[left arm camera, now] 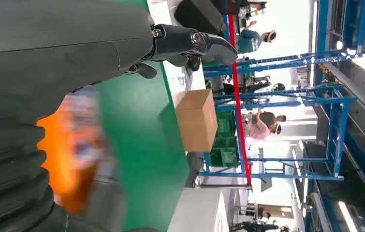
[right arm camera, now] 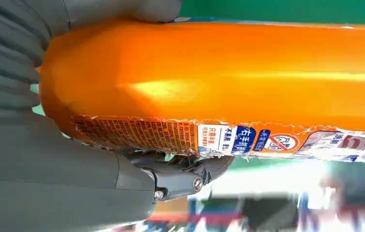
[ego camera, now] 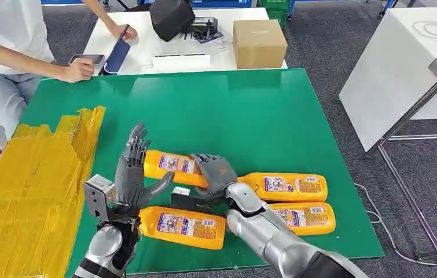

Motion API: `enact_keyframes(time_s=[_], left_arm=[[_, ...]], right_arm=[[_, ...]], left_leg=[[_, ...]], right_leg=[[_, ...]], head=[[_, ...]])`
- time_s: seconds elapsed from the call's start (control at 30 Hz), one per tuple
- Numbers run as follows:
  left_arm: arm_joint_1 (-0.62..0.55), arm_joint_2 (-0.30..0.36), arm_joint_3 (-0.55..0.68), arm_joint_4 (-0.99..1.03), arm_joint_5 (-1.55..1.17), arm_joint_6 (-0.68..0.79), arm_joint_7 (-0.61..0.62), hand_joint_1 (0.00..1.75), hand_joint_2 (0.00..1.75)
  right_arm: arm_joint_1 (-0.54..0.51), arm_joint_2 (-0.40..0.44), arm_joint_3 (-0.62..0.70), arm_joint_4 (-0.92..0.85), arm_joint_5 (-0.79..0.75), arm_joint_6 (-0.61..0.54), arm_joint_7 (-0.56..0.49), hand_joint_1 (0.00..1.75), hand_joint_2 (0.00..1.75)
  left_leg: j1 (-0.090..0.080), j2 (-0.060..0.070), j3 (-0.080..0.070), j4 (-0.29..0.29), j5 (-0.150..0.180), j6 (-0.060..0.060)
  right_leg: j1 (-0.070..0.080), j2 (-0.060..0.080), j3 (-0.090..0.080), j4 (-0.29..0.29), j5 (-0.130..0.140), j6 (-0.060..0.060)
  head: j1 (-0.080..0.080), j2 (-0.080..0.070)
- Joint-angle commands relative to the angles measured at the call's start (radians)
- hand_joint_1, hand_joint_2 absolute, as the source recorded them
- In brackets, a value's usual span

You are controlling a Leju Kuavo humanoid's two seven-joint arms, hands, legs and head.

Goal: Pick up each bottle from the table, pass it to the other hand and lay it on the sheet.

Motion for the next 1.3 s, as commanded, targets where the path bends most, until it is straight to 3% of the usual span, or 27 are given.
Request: enact_keyframes(time_s=[0.03,0.2,0.23,0.33,0.37,0.4,0.43,0.5,0.53,0.57,0.7,0.73,0.8,0.97,1.07,1.3], left_arm=[[0.007,0.022,-0.005,-0.005,-0.015,0.02,-0.002,0.0,1.75],[0.003,0.024,-0.025,0.005,-0.014,0.035,-0.008,0.0,1.75],[0.001,0.028,-0.032,0.005,-0.011,0.037,-0.008,0.0,1.75],[-0.001,0.034,-0.04,0.003,0.004,0.037,-0.007,0.0,1.75],[-0.006,0.041,-0.046,0.001,0.044,0.008,0.009,0.0,1.75],[-0.007,0.042,-0.046,0.001,0.045,0.008,0.01,0.0,1.75],[-0.019,0.055,-0.059,0.008,0.072,-0.031,0.04,0.0,1.75],[-0.045,0.071,-0.078,0.029,0.086,-0.061,0.069,0.0,1.75],[-0.056,0.072,-0.083,0.042,0.088,-0.071,0.075,0.0,1.75],[-0.075,0.079,-0.099,0.054,0.102,-0.107,0.095,0.0,1.75],[-0.079,0.078,-0.099,0.055,0.103,-0.107,0.096,0.0,1.75],[-0.084,0.078,-0.104,0.06,0.106,-0.115,0.102,0.0,1.75],[-0.097,0.084,-0.117,0.063,0.118,-0.144,0.118,0.0,1.75],[-0.117,0.08,-0.127,0.066,0.129,-0.163,0.131,0.0,1.75],[-0.128,0.075,-0.134,0.074,0.131,-0.17,0.14,0.0,1.75],[-0.126,0.069,-0.134,0.088,0.136,-0.172,0.149,0.0,1.75]], right_arm=[[0.099,-0.021,-0.257,-0.229,-0.157,-0.158,-0.121,1.75,1.75],[0.174,-0.009,-0.386,-0.362,-0.401,-0.2,-0.296,1.75,1.75],[0.203,-0.004,-0.407,-0.414,-0.489,-0.147,-0.354,1.75,1.75],[0.235,-0.007,-0.407,-0.465,-0.554,-0.085,-0.362,1.75,1.75],[0.255,-0.015,-0.39,-0.498,-0.66,0.076,-0.369,1.75,1.75],[0.258,-0.015,-0.389,-0.497,-0.66,0.077,-0.369,1.75,1.75],[0.263,-0.03,-0.351,-0.507,-0.699,0.19,-0.378,1.75,1.75],[0.274,-0.045,-0.311,-0.51,-0.721,0.282,-0.394,1.71,1.75],[0.277,-0.049,-0.295,-0.512,-0.721,0.304,-0.409,1.5,1.75],[0.279,-0.056,-0.27,-0.51,-0.727,0.354,-0.423,1.61,1.75],[0.281,-0.053,-0.268,-0.509,-0.727,0.354,-0.422,1.61,1.75],[0.278,-0.055,-0.26,-0.507,-0.721,0.359,-0.426,1.71,1.75],[0.274,-0.059,-0.235,-0.502,-0.705,0.376,-0.433,1.75,1.75],[0.268,-0.062,-0.184,-0.489,-0.653,0.378,-0.434,1.75,1.75],[0.268,-0.066,-0.134,-0.493,-0.559,0.319,-0.437,1.75,1.75],[0.27,-0.062,-0.1,-0.499,-0.493,0.267,-0.423,1.75,1.75]], left_leg=[[0.001,-0.001,0.002,0.0,-0.001,0.0],[0.0,-0.001,-0.001,0.0,0.0,0.0],[0.001,-0.001,0.0,0.0,-0.001,0.0],[0.001,-0.002,0.0,0.0,-0.001,0.0],[0.0,-0.001,0.0,0.0,0.0,0.0],[0.0,-0.001,0.001,0.0,-0.001,0.0],[0.0,-0.001,0.0,0.0,-0.001,0.0],[0.0,-0.002,0.001,0.0,0.0,0.0],[0.001,-0.002,0.001,0.0,-0.001,-0.001],[0.001,-0.002,0.001,0.0,0.0,0.0],[0.002,-0.002,0.002,0.0,-0.001,0.0],[0.0,0.0,0.001,0.0,0.0,0.0],[0.001,0.0,0.001,0.0,0.0,0.0],[0.001,0.0,0.001,0.0,-0.001,0.0],[0.001,0.0,0.001,0.0,-0.001,0.0],[0.001,0.001,0.001,0.0,-0.001,0.0]], right_leg=[[0.001,-0.003,0.003,-0.001,-0.001,-0.002],[0.0,-0.002,0.0,0.0,0.0,-0.001],[0.001,-0.003,0.002,-0.001,-0.001,-0.002],[0.001,-0.003,0.002,-0.001,-0.001,-0.001],[0.0,-0.002,0.001,0.0,-0.001,-0.001],[0.001,-0.002,0.002,-0.001,-0.001,-0.001],[0.0,-0.002,0.001,-0.001,-0.001,-0.001],[0.001,-0.003,0.002,-0.001,-0.001,-0.001],[0.001,-0.004,0.003,-0.001,-0.001,-0.002],[0.001,-0.003,0.002,-0.001,-0.001,-0.002],[0.002,-0.004,0.004,-0.002,-0.001,-0.002],[0.001,-0.001,0.001,-0.001,0.0,-0.001],[0.001,-0.002,0.001,-0.001,0.0,-0.001],[0.001,-0.002,0.002,-0.001,-0.001,-0.001],[0.001,-0.001,0.002,-0.001,-0.001,-0.002],[0.002,-0.001,0.001,-0.001,-0.001,-0.002]], head=[[0.0,0.0],[0.0,0.0],[0.0,0.0],[0.0,0.0],[0.0,0.0],[0.0,0.0],[0.0,0.0],[0.0,0.0],[0.0,0.0],[0.0,0.0],[0.0,0.0],[0.0,0.0],[0.0,0.0],[0.0,0.0],[0.0,0.0],[0.0,0.0]])
